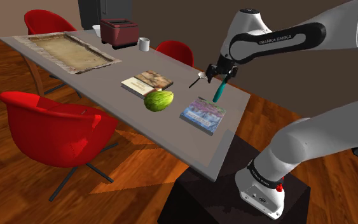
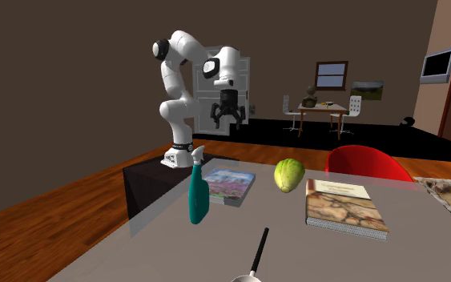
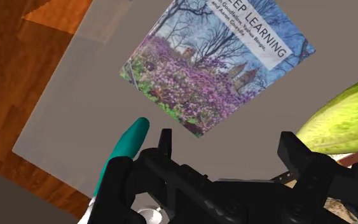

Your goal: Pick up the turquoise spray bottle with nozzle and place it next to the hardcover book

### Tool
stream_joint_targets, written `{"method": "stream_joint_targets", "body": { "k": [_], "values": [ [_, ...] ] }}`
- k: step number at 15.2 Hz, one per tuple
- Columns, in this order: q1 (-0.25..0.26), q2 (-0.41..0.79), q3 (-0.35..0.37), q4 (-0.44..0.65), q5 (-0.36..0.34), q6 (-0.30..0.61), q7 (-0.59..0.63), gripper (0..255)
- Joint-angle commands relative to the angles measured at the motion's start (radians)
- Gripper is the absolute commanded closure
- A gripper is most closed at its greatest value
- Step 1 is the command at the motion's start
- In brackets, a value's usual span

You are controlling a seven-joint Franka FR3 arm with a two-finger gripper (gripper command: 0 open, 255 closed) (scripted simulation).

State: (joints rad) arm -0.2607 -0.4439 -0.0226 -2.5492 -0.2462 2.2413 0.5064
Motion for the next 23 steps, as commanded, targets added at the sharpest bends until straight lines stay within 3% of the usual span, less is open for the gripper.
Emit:
{"method": "stream_joint_targets", "body": {
  "k": [1, 7, 13, 19, 23],
  "values": [
    [-0.039, 0.05, 0.001, -0.007, -0.038, 0.082, 0.072, 0],
    [-0.16, 0.23, 0.008, 0.034, -0.183, 0.276, 0.315, 0],
    [-0.264, 0.406, -0.009, 0.117, -0.384, 0.409, 0.61, 0],
    [-0.312, 0.565, -0.078, 0.228, -0.591, 0.488, 0.919, 0],
    [-0.315, 0.624, -0.096, 0.255, -0.627, 0.523, 0.949, 0]
  ]
}}
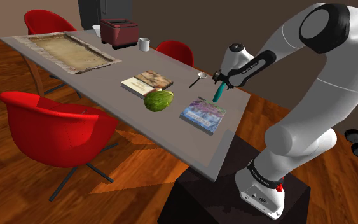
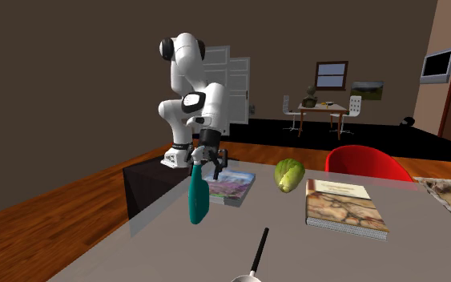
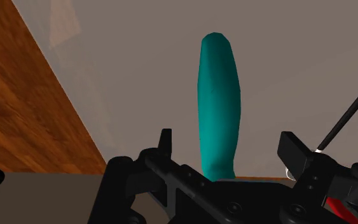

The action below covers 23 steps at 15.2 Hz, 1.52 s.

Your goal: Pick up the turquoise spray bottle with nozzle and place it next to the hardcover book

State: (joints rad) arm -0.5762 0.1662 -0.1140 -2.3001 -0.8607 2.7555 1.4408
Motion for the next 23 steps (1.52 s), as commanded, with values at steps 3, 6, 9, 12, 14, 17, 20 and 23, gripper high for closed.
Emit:
{"method": "stream_joint_targets", "body": {
  "k": [3, 6, 9, 12, 14, 17, 20, 23],
  "values": [
    [-0.002, 0.059, -0.016, 0.028, -0.039, 0.033, 0.036, 0],
    [-0.003, 0.067, -0.019, 0.033, -0.044, 0.038, 0.041, 0],
    [-0.003, 0.067, -0.019, 0.033, -0.044, 0.038, 0.041, 0],
    [-0.003, 0.067, -0.019, 0.033, -0.044, 0.038, 0.041, 0],
    [-0.003, 0.067, -0.019, 0.033, -0.044, 0.038, 0.041, 255],
    [-0.003, 0.067, -0.019, 0.033, -0.044, 0.038, 0.041, 255],
    [-0.003, 0.067, -0.019, 0.033, -0.044, 0.038, 0.04, 255],
    [-0.005, 0.055, -0.014, 0.031, -0.029, 0.03, 0.025, 255]
  ]
}}
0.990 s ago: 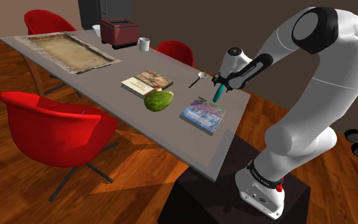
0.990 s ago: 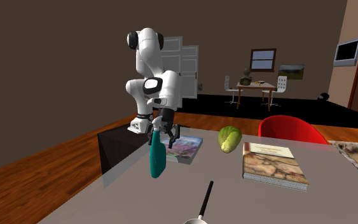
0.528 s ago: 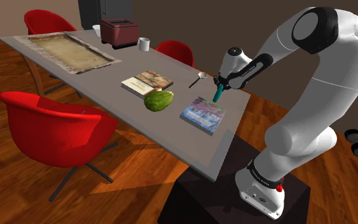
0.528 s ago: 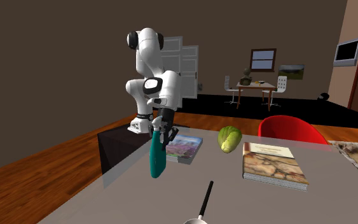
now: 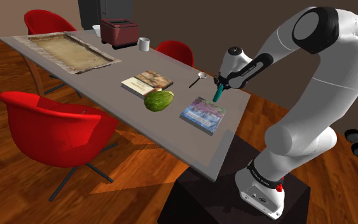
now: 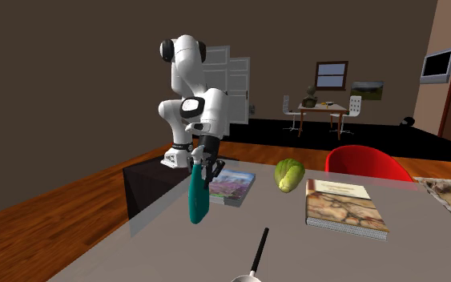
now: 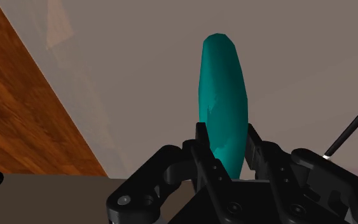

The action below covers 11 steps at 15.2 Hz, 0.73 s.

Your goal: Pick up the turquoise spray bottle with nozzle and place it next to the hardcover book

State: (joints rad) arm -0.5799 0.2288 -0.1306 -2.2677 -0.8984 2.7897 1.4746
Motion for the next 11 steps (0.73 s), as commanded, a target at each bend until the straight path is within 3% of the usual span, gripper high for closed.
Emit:
{"method": "stream_joint_targets", "body": {
  "k": [1, 11],
  "values": [
    [-0.004, -0.019, 0.008, -0.003, 0.023, -0.013, -0.025, 255],
    [-0.018, -0.126, 0.044, -0.004, 0.161, -0.105, -0.17, 255]
  ]
}}
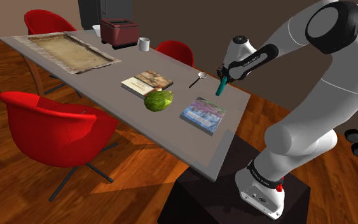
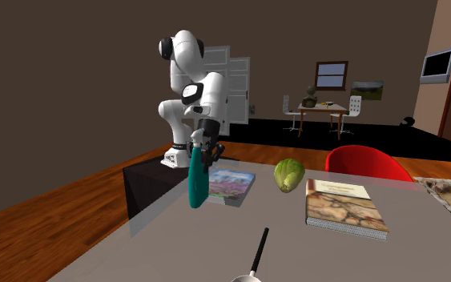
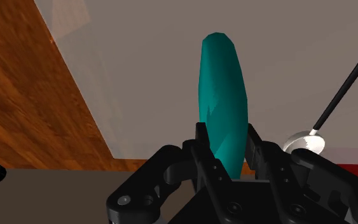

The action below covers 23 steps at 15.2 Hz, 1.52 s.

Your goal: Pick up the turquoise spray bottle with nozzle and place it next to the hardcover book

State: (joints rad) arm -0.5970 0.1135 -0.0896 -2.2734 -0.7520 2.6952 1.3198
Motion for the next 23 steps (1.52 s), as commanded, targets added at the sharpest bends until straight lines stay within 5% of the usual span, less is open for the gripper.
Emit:
{"method": "stream_joint_targets", "body": {
  "k": [1, 23],
  "values": [
    [-0.001, -0.02, 0.005, 0.003, 0.027, -0.02, -0.028, 255],
    [0.015, -0.186, 0.029, 0.102, 0.228, -0.258, -0.25, 255]
  ]
}}
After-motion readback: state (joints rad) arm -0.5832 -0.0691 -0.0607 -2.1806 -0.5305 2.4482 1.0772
